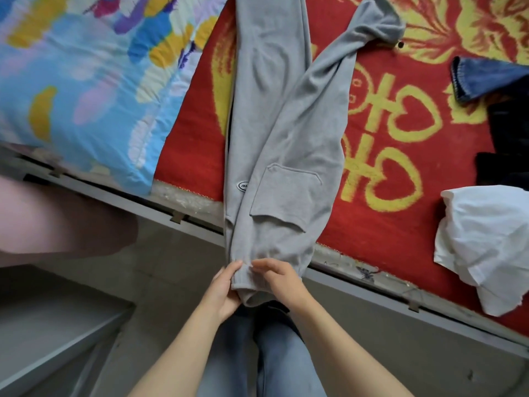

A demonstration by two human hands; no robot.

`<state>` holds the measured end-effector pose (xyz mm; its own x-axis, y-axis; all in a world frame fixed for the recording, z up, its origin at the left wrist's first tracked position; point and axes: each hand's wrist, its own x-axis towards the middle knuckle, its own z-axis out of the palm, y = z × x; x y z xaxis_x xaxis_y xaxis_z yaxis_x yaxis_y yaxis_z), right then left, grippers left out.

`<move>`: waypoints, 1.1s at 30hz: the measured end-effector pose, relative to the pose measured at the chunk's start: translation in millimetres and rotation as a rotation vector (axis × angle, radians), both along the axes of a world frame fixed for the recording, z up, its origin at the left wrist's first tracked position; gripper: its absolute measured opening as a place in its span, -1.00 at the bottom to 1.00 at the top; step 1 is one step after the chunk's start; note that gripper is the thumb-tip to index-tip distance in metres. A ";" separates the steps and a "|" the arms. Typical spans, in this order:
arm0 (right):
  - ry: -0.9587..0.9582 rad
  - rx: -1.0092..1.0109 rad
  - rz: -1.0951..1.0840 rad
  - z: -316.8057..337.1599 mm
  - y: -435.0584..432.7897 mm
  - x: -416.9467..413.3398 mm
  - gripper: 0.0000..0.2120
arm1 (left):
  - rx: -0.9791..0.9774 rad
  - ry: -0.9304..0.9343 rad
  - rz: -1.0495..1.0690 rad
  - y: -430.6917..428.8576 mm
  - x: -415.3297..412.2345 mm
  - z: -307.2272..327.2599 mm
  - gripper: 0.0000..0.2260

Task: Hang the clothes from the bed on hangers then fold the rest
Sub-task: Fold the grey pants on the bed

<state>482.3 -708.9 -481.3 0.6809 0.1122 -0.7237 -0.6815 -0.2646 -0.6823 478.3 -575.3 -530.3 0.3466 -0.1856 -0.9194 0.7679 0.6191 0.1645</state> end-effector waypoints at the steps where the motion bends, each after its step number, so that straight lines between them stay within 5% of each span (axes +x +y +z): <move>1: 0.049 0.041 -0.132 -3.8 -5.4 1.0 -0.66 | 0.039 0.012 -0.001 -1.0 -0.3 -1.6 -0.67; 4: 0.075 -0.037 -0.296 -11.7 -29.6 3.4 -0.71 | 0.263 0.020 -0.165 -6.6 4.8 0.4 -0.79; 8: 0.047 -0.172 -0.307 -14.3 -64.4 13.7 -0.75 | 0.635 -0.070 -0.704 -14.0 27.8 6.5 -0.44; 16: -0.095 -0.318 -0.313 7.4 -132.4 95.2 -0.74 | 1.085 -0.412 -0.890 -46.8 141.5 40.6 -0.41; 24: -0.176 -0.457 -0.295 29.0 -172.4 232.5 -0.72 | 1.216 -0.614 -1.124 -58.1 273.2 36.4 -0.40; 33: -0.157 -0.500 -0.524 18.6 -193.5 405.9 -0.73 | 1.132 -0.795 -1.282 -79.9 418.9 5.9 -0.53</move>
